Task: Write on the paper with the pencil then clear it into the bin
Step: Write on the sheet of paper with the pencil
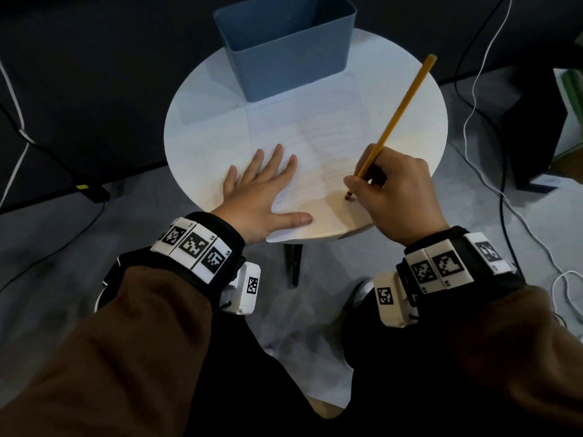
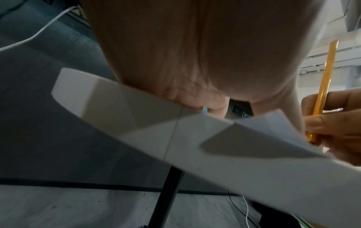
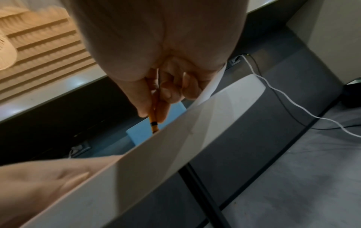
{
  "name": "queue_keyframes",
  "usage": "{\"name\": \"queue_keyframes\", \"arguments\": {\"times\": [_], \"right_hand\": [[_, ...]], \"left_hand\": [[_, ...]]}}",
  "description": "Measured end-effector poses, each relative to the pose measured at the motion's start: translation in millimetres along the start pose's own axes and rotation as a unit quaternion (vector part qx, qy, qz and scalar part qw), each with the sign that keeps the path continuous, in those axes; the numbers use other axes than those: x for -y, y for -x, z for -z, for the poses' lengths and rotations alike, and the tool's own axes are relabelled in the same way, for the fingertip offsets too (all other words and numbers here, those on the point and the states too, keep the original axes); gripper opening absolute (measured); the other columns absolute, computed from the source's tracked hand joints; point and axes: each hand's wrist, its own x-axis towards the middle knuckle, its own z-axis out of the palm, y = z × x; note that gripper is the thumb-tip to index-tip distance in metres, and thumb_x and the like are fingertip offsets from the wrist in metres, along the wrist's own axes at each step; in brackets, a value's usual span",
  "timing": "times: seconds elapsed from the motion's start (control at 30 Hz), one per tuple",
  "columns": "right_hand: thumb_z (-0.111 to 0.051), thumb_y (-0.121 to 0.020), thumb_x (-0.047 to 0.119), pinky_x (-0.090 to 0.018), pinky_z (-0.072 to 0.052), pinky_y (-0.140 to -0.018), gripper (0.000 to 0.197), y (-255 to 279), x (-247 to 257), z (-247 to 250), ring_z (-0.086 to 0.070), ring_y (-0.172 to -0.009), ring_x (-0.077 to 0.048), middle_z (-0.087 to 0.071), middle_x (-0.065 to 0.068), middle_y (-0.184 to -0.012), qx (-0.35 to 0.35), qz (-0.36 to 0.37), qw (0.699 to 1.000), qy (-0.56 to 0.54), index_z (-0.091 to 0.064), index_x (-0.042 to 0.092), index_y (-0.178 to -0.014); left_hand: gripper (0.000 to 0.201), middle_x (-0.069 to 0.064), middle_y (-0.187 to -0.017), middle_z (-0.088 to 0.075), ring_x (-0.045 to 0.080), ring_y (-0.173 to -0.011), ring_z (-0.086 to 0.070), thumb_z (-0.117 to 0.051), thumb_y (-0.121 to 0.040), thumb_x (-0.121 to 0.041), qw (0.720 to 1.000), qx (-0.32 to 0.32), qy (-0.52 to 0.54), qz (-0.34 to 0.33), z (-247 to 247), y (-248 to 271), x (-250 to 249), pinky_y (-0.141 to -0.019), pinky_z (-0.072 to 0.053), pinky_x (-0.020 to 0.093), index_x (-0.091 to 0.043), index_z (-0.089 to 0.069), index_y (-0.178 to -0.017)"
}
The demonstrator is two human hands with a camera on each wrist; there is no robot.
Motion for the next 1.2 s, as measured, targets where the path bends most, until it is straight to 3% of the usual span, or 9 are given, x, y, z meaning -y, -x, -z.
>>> {"name": "queue_keyframes", "arguments": {"times": [0.17,0.3,0.43,0.57,0.83,1.03,1.2], "right_hand": [[-0.074,-0.090,0.019,-0.010,-0.038,-0.062,0.017,4.5,13.1,-19.2,-0.057,-0.063,-0.003,-0.059,0.019,-0.065,0.045,0.044,0.998,-0.023,-0.061,0.017,-0.081],[-0.075,-0.090,0.019,-0.021,-0.047,-0.064,0.017,2.1,1.0,-8.2,-0.058,-0.062,-0.005,-0.060,0.017,-0.066,0.019,0.023,1.000,0.002,-0.061,0.015,-0.081],[-0.075,-0.090,0.019,-0.013,-0.043,-0.062,0.016,3.3,2.4,-5.3,-0.059,-0.064,-0.004,-0.060,0.018,-0.064,0.003,0.011,1.000,-0.012,-0.062,0.014,-0.080],[-0.074,-0.091,0.017,-0.009,-0.038,-0.060,0.016,7.6,13.7,-20.0,-0.060,-0.064,-0.001,-0.059,0.019,-0.064,0.035,0.036,0.998,-0.032,-0.061,0.014,-0.081],[-0.072,-0.092,0.018,-0.011,-0.042,-0.060,0.015,5.7,-2.3,0.5,-0.059,-0.064,0.000,-0.063,0.012,-0.070,-0.011,-0.013,1.000,-0.009,-0.062,0.015,-0.082],[-0.072,-0.092,0.017,-0.010,-0.035,-0.061,0.016,12.3,17.3,-16.6,-0.056,-0.063,0.000,-0.056,0.020,-0.067,0.078,0.079,0.994,-0.007,-0.059,0.018,-0.084],[-0.072,-0.093,0.019,-0.019,-0.038,-0.061,0.016,8.9,2.8,-4.0,-0.055,-0.062,-0.001,-0.062,0.014,-0.071,0.069,0.053,0.996,0.028,-0.058,0.019,-0.085]], "left_hand": [[0.104,-0.022,-0.161,0.025,0.006,-0.147,0.027,-0.047,-0.076,-0.084,1.000,0.000,-0.001,-0.002,0.4,-0.1,-0.3,-0.119,0.016,0.046,-0.045,0.007,-0.156],[0.102,-0.022,-0.161,0.024,0.005,-0.147,0.027,-0.050,-0.078,-0.081,1.000,-0.002,0.005,0.001,0.5,0.6,-0.9,-0.119,0.017,0.045,-0.045,0.005,-0.156],[0.103,-0.022,-0.161,0.023,0.006,-0.147,0.026,-0.050,-0.078,-0.082,1.000,-0.005,0.003,0.001,-0.4,-0.1,-0.1,-0.120,0.015,0.047,-0.045,0.005,-0.156],[0.104,-0.021,-0.161,0.024,0.007,-0.148,0.026,-0.048,-0.076,-0.084,1.000,-0.001,0.001,-0.003,-0.1,-0.2,-0.2,-0.119,0.016,0.047,-0.044,0.006,-0.156],[0.103,-0.021,-0.161,0.023,0.006,-0.148,0.026,-0.050,-0.078,-0.081,1.000,-0.004,0.000,0.002,0.0,0.9,-1.2,-0.120,0.014,0.047,-0.044,0.005,-0.157],[0.106,-0.019,-0.161,0.025,0.009,-0.148,0.027,-0.044,-0.075,-0.087,1.000,0.002,-0.009,-0.006,0.1,-1.2,0.4,-0.119,0.015,0.049,-0.043,0.007,-0.157],[0.104,-0.020,-0.161,0.023,0.008,-0.148,0.026,-0.047,-0.077,-0.084,1.000,0.002,0.000,-0.004,0.2,0.3,0.6,-0.120,0.015,0.048,-0.043,0.006,-0.156]]}}
